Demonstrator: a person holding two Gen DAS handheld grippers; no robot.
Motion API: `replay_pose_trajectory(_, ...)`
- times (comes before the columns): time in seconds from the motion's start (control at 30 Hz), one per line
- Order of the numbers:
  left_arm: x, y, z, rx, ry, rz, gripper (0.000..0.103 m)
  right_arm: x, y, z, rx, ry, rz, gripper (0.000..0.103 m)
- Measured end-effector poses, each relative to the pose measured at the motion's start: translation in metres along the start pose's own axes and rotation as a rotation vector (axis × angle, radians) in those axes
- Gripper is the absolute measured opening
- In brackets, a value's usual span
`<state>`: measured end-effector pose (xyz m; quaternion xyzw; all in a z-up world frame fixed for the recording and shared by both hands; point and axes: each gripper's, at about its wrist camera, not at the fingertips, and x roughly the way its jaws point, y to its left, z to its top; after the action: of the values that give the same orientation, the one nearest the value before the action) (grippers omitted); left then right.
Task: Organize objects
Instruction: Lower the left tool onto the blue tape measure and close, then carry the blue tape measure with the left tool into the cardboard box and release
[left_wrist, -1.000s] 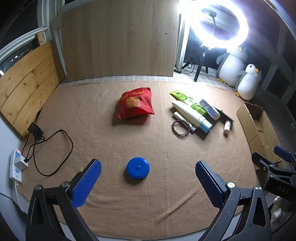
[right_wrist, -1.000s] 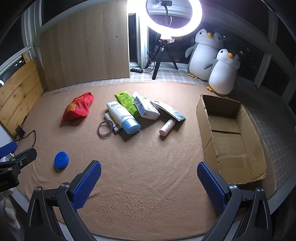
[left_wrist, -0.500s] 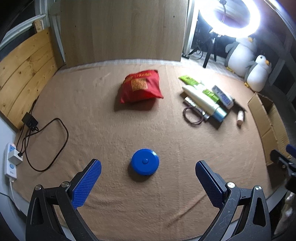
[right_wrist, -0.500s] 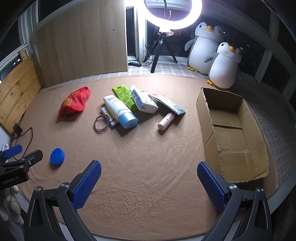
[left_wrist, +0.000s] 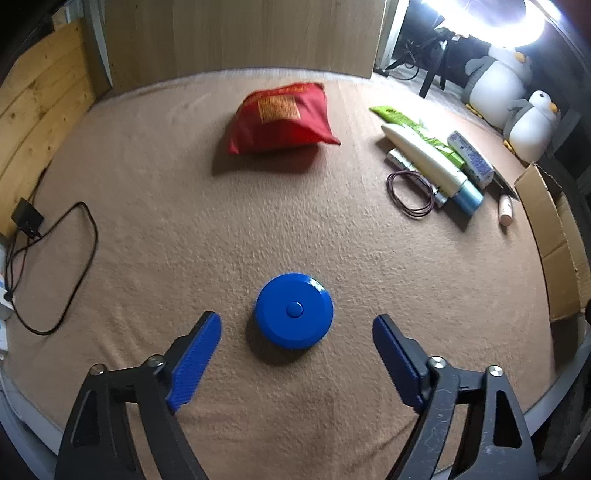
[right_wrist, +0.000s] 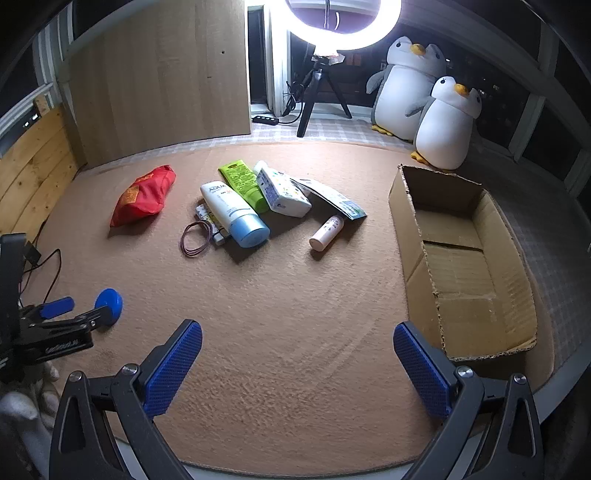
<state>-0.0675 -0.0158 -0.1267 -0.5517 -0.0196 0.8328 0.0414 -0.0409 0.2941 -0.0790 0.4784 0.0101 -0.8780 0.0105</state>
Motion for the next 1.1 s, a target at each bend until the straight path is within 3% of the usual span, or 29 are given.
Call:
replay_pose_trajectory(0.13, 0.009, 0.001, 0.002, -0.001, 0.017, -0.005, 0.083, 0.0, -0.004, -0.001, 0.008, 0.004, -0.007, 0.103)
replay_pose_trajectory(0.53, 0.026, 0.004, 0.004, -0.013, 0.053, -0.016, 0.055, 0.001, -0.01, -0.005, 0.021, 0.016, -0.018, 0.102)
replay_pose_trajectory(1.1, 0.013, -0.012, 0.012, 0.011, 0.012, -0.022, 0.054, -0.001, -0.026, -0.006, 0.029, 0.012, -0.028, 0.102)
